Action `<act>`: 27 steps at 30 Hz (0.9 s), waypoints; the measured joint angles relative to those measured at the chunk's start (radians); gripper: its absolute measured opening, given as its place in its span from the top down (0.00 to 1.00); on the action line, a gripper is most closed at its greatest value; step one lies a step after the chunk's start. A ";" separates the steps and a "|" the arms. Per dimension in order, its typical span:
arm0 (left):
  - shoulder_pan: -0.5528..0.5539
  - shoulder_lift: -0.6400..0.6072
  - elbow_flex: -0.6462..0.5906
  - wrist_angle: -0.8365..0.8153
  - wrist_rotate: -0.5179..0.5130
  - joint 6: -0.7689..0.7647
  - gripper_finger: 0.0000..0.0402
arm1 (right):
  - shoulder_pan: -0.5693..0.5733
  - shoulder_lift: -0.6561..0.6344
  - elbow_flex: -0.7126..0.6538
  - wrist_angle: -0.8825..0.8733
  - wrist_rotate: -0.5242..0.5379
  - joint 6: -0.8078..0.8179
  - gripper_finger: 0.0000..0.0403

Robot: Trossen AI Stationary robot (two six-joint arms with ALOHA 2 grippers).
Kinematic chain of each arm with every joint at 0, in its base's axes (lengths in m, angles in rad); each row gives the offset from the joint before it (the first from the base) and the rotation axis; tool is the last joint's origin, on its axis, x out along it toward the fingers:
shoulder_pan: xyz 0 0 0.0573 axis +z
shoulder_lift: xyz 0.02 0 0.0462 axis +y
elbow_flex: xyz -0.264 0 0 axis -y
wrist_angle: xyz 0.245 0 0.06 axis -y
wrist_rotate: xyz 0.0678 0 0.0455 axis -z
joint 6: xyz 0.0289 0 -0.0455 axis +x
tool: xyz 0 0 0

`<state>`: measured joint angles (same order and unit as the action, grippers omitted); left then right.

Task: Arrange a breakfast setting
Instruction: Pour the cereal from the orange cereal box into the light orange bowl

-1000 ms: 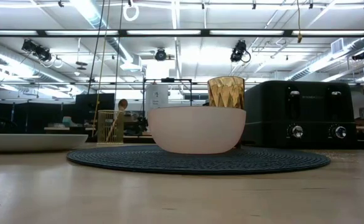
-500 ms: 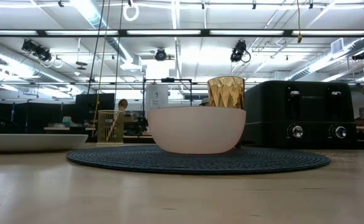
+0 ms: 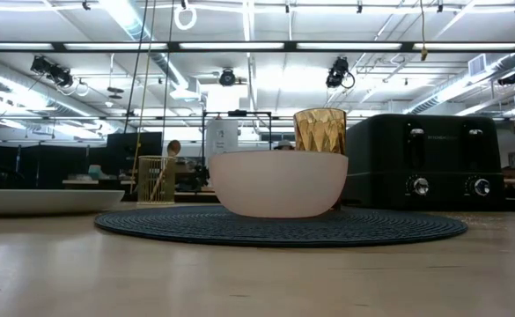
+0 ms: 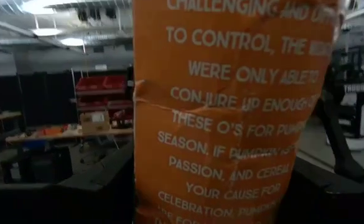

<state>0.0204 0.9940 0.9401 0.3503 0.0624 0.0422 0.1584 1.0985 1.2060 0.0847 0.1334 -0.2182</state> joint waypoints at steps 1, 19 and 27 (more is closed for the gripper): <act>0.000 -0.005 0.000 0.013 -0.001 0.000 0.33 | 0.009 -0.008 0.000 0.011 -0.014 -0.020 0.05; -0.003 -0.011 0.000 0.225 0.001 -0.026 0.34 | -0.055 0.064 -0.363 0.816 -0.043 0.085 0.06; -0.001 0.001 0.000 0.219 0.000 -0.023 0.35 | -0.122 0.232 -0.332 1.008 -0.157 0.223 0.04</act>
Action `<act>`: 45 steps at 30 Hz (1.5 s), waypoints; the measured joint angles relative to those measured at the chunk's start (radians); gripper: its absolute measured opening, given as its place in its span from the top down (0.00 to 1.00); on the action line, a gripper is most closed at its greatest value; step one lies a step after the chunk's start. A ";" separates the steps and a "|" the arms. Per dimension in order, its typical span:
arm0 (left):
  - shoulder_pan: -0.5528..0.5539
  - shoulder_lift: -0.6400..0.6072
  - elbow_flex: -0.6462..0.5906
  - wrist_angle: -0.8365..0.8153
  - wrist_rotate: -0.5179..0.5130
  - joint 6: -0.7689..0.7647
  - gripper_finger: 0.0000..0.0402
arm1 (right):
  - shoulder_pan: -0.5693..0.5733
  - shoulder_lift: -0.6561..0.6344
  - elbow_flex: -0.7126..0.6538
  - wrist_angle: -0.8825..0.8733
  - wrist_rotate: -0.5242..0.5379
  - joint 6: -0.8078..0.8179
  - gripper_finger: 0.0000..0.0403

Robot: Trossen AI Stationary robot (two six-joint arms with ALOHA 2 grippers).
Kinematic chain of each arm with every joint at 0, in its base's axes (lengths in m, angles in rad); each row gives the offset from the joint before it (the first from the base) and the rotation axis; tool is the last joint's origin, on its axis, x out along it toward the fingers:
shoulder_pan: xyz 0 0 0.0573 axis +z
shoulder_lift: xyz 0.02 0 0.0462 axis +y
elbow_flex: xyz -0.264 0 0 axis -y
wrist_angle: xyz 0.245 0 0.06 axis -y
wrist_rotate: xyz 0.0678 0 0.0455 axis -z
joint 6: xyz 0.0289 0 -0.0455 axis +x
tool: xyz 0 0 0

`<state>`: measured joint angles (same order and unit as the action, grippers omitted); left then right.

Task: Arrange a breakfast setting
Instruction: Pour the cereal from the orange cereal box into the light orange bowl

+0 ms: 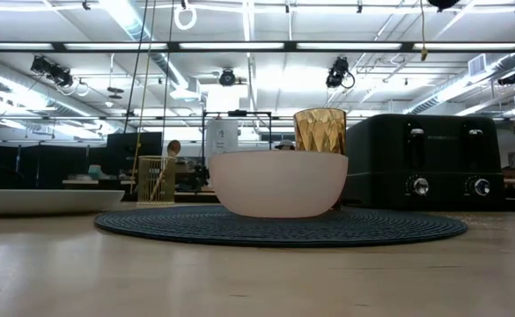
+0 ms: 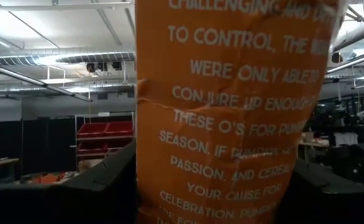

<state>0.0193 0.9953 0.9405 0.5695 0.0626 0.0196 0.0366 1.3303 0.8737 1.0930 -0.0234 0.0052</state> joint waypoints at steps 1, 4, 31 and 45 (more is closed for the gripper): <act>0.000 0.004 0.000 0.005 0.000 0.000 0.35 | -0.004 0.016 0.014 0.005 -0.018 0.006 0.03; 0.000 0.006 0.000 0.000 0.000 0.001 0.35 | -0.010 0.065 0.056 0.037 -0.031 0.012 0.01; 0.019 0.072 0.004 0.050 -0.001 -0.035 0.35 | -0.017 0.258 0.304 0.130 -0.059 -0.094 0.01; 0.018 0.051 0.002 -0.011 -0.015 -0.016 0.28 | -0.021 0.251 0.298 0.126 -0.074 -0.087 0.20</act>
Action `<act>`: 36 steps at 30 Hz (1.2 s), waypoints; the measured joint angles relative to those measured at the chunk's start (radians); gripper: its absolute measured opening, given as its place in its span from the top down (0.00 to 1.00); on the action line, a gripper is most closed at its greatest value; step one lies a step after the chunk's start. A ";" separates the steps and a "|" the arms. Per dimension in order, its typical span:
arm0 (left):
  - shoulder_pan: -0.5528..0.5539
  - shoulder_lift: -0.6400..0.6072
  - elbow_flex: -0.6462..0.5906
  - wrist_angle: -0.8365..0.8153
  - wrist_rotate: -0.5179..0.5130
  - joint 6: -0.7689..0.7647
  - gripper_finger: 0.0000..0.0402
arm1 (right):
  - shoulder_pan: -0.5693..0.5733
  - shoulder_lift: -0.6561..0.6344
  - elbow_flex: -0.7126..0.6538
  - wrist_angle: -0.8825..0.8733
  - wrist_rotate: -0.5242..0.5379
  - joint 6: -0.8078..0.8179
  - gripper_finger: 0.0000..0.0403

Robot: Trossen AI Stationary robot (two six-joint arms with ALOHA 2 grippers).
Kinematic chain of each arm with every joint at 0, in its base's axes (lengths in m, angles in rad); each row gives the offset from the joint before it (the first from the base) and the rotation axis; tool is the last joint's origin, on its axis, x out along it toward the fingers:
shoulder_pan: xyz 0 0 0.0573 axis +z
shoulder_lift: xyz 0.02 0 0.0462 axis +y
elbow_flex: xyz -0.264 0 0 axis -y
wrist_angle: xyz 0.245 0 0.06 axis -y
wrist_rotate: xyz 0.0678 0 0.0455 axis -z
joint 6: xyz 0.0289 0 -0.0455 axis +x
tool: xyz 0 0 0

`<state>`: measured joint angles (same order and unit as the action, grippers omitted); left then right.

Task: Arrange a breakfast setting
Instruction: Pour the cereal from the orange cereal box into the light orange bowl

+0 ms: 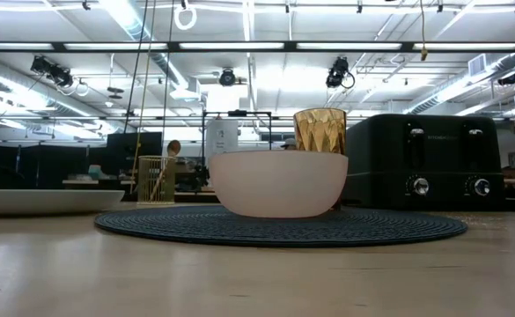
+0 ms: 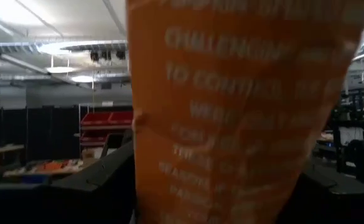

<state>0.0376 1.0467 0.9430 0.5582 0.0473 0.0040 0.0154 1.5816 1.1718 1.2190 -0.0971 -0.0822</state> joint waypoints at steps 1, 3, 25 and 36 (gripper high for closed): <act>0.000 -0.009 -0.001 -0.020 -0.003 0.000 0.27 | 0.000 -0.006 -0.008 -0.001 0.001 0.000 0.20; 0.001 -0.038 -0.002 -0.088 -0.008 0.005 0.24 | 0.000 -0.027 -0.027 -0.006 0.003 -0.001 0.21; -0.059 -0.139 -0.026 -0.703 -0.044 0.007 0.22 | 0.022 -0.519 -0.513 -0.001 0.004 0.034 0.24; -0.092 -0.133 -0.430 -0.293 -0.180 -0.132 0.23 | 0.078 -0.967 -0.742 -0.490 0.022 0.126 0.24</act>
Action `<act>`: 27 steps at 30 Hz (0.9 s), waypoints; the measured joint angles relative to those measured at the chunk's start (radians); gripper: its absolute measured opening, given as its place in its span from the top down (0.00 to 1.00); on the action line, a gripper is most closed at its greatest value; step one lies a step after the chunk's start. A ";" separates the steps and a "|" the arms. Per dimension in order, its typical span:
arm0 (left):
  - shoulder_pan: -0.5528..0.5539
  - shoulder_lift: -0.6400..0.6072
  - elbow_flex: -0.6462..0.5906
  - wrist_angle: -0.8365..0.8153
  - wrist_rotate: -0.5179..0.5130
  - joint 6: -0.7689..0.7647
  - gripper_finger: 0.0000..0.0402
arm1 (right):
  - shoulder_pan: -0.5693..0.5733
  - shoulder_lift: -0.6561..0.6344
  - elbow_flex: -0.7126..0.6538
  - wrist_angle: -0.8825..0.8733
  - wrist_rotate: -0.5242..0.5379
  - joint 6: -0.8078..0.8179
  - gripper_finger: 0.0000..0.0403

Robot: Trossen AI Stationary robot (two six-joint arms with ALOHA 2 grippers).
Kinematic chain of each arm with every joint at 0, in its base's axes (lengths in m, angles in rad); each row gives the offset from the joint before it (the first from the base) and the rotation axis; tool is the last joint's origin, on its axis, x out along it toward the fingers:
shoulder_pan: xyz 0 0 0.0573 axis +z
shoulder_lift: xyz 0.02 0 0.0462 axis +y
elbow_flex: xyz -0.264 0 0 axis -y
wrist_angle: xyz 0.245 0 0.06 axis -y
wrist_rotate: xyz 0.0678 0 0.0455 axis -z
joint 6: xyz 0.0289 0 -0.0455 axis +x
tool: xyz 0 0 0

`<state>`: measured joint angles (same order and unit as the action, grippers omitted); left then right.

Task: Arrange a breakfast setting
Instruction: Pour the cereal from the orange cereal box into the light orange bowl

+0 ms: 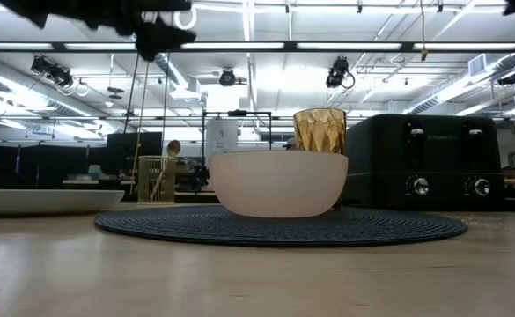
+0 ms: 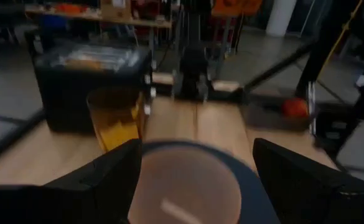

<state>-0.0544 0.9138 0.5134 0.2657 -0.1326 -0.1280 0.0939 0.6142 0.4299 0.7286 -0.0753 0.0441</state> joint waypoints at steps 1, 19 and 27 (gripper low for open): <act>-0.001 0.000 -0.027 0.015 0.001 -0.018 0.23 | 0.006 -0.040 -0.008 -0.056 -0.001 0.008 0.25; -0.033 0.000 -0.130 0.124 0.002 -0.036 0.23 | 0.032 -0.614 -0.002 -0.841 -0.007 0.087 0.25; -0.041 0.001 -0.130 0.178 -0.006 -0.068 0.23 | 0.031 -0.613 0.071 -0.972 0.023 0.046 0.25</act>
<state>-0.0954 0.9146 0.3836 0.4434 -0.1390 -0.1965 0.1249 0.0014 0.5012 -0.2438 -0.0524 0.0902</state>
